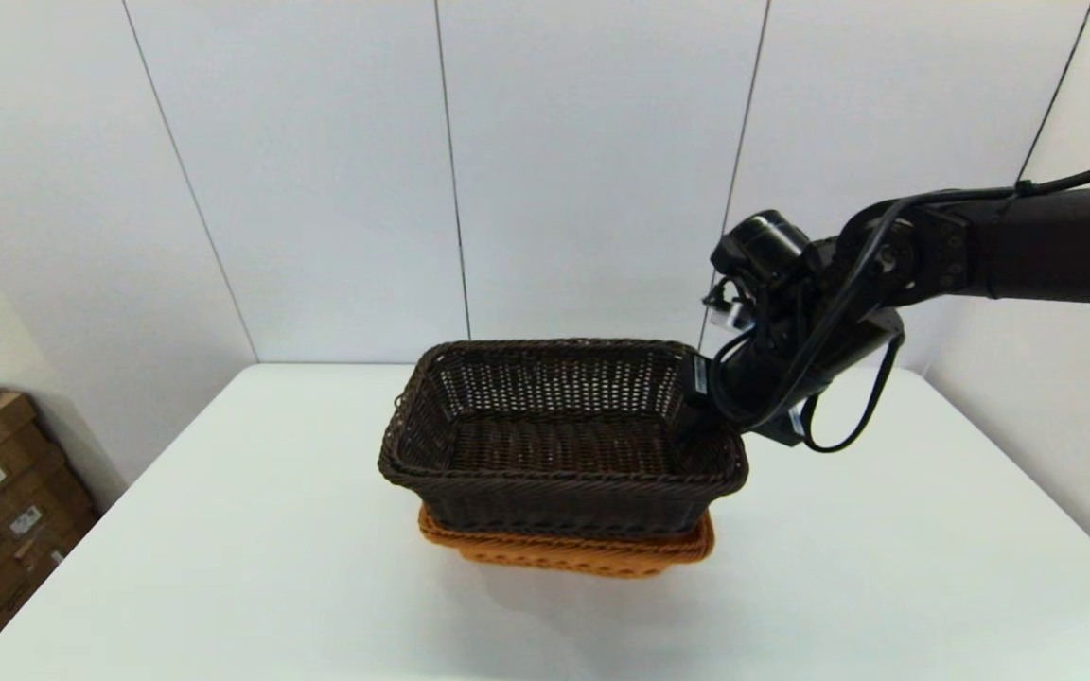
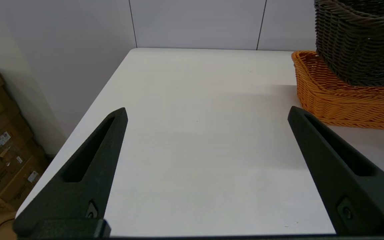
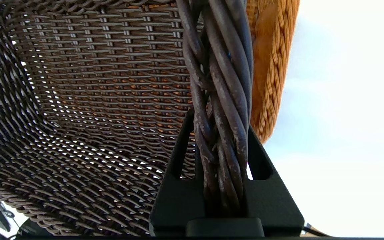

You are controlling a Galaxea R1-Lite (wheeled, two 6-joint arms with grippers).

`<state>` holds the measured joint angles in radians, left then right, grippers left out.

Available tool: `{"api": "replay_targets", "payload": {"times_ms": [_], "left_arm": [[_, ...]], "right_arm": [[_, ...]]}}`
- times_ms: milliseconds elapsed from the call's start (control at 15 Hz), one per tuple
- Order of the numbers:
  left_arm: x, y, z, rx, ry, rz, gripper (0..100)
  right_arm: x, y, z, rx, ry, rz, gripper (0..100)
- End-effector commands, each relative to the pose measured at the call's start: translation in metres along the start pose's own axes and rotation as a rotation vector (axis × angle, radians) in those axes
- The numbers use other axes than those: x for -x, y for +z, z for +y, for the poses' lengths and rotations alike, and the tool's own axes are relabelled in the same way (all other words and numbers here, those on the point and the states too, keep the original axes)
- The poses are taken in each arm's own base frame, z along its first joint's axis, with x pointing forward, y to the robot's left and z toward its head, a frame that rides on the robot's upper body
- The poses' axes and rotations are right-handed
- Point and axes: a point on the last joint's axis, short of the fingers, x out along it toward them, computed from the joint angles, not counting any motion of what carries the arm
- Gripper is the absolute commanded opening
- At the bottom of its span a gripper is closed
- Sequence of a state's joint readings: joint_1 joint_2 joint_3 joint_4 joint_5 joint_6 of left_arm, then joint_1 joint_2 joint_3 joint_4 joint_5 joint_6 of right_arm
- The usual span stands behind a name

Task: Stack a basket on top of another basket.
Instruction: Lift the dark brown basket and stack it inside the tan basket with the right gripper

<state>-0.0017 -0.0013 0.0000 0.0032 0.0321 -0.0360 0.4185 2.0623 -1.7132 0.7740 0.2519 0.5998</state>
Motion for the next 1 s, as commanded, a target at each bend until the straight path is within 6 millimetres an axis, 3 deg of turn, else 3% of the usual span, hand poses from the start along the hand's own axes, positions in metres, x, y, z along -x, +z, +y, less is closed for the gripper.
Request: {"api": "replay_targets", "payload": {"times_ms": [67, 1000], "left_arm": [[0.0, 0.0, 0.0, 0.001, 0.0, 0.0, 100], [0.0, 0.0, 0.0, -0.001, 0.0, 0.0, 100]], "right_arm": [[-0.012, 0.005, -0.002, -0.01, -0.009, 0.013, 0], [-0.025, 0.019, -0.012, -0.038, -0.02, 0.003, 0]]}}
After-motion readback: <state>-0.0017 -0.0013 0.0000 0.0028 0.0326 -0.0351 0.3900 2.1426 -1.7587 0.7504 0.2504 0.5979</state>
